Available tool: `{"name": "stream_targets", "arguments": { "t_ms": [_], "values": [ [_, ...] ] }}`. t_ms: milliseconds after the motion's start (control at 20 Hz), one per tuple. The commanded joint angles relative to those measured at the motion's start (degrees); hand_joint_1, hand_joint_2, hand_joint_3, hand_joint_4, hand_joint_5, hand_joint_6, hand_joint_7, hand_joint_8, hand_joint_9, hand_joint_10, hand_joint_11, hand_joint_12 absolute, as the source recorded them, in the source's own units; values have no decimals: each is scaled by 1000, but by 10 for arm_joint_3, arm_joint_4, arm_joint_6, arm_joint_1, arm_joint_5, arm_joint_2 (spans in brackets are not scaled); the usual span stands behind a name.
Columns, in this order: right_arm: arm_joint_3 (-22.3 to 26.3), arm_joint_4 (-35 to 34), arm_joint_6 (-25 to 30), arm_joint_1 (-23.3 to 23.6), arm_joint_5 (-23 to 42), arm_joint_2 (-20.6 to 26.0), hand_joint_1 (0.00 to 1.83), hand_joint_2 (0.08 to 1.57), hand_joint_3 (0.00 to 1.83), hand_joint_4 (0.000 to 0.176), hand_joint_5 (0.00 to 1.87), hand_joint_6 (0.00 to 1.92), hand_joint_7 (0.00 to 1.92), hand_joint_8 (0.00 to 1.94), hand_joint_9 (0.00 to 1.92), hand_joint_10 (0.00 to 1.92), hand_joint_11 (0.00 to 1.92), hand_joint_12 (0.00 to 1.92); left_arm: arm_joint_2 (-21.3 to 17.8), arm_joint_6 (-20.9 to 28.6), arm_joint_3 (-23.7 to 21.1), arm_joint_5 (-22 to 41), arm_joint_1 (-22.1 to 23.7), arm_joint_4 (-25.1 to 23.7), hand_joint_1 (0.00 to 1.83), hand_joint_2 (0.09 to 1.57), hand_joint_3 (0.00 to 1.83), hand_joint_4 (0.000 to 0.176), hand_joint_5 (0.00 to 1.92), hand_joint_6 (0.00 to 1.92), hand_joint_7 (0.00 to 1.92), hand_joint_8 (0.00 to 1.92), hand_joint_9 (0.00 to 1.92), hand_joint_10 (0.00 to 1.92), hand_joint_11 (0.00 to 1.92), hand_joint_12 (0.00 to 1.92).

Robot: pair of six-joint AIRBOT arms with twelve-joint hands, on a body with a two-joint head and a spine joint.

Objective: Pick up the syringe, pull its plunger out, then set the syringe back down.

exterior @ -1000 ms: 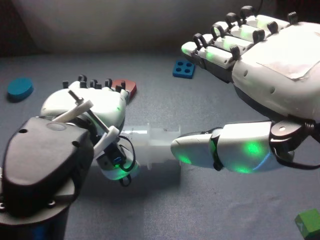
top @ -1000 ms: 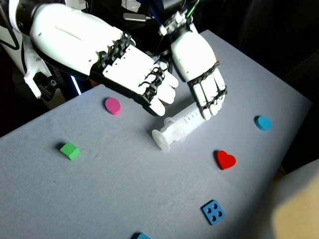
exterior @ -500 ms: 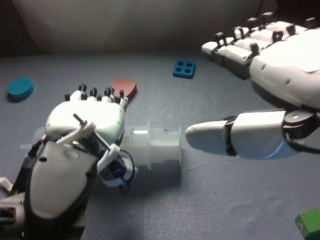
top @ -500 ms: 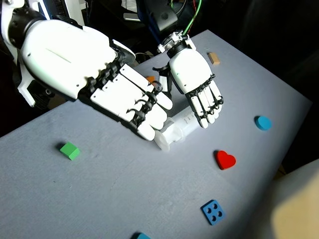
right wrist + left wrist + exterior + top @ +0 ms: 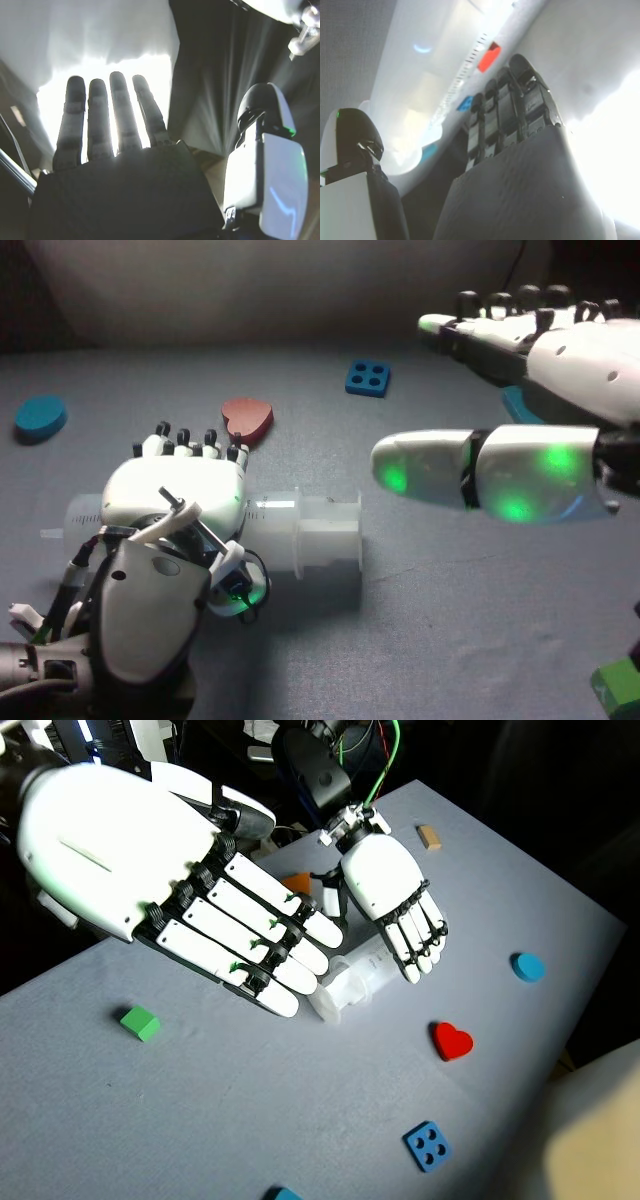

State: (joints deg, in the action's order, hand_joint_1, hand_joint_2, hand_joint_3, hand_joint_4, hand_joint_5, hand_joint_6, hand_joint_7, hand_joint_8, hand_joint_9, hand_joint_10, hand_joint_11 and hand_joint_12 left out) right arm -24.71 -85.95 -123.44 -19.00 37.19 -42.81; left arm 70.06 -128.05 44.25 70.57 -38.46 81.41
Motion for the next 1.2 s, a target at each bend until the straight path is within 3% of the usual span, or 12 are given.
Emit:
{"name": "stream_targets", "arguments": {
  "t_ms": [0, 150, 300, 450, 550, 750, 950, 1150],
  "values": [
    [-4, 43, 31, 0, 4, 2, 0, 972, 3, 0, 30, 1, 78, 0, 29, 0, 0, 240, 5, 1, 6, 28, 0, -52, 869, 1019, 8, 0, 152, 1, 179, 1, 172, 0, 0, 638],
    [-6, 89, 109, -27, 13, 2, 0, 977, 4, 0, 47, 5, 78, 0, 28, 0, 0, 209, 16, 3, 20, 25, -6, -56, 875, 1015, 3, 0, 152, 1, 178, 0, 170, 0, 0, 644],
    [-16, 173, 244, -63, 33, -5, 0, 970, 0, 0, 45, 3, 76, 0, 26, 0, 0, 200, 29, 3, 38, 13, -11, -64, 878, 1012, 1, 0, 150, 0, 178, 1, 170, 1, 0, 647],
    [-24, 184, 345, -98, 85, -24, 0, 967, 0, 0, 59, 5, 88, 3, 34, 2, 0, 243, 37, 8, 50, 8, -16, -68, 883, 1009, 0, 0, 146, 0, 181, 1, 171, 1, 0, 655],
    [-28, 184, 380, -109, 98, -27, 0, 966, 0, 0, 74, 7, 103, 5, 48, 5, 0, 272, 41, 14, 56, 7, -19, -69, 894, 1000, 0, 0, 137, 0, 167, 0, 171, 1, 0, 657],
    [-45, 253, 479, -124, 86, -30, 0, 966, 0, 0, 88, 10, 109, 6, 49, 4, 0, 275, 44, 15, 66, 0, -21, -69, 888, 1010, 1, 0, 130, 0, 155, 0, 171, 1, 0, 659],
    [-61, 253, 499, -130, 85, -50, 0, 965, 0, 0, 77, 4, 108, 1, 41, 4, 0, 237, 45, 20, 71, -4, -20, -69, 886, 1012, 1, 0, 140, 3, 158, 1, 176, 2, 0, 638],
    [-68, 254, 516, -142, 89, -58, 0, 976, 3, 0, 51, 0, 90, 0, 32, 0, 0, 207, 45, 21, 72, -11, -19, -69, 996, 969, 0, 0, 322, 5, 355, 5, 333, 6, 39, 833]
  ]
}}
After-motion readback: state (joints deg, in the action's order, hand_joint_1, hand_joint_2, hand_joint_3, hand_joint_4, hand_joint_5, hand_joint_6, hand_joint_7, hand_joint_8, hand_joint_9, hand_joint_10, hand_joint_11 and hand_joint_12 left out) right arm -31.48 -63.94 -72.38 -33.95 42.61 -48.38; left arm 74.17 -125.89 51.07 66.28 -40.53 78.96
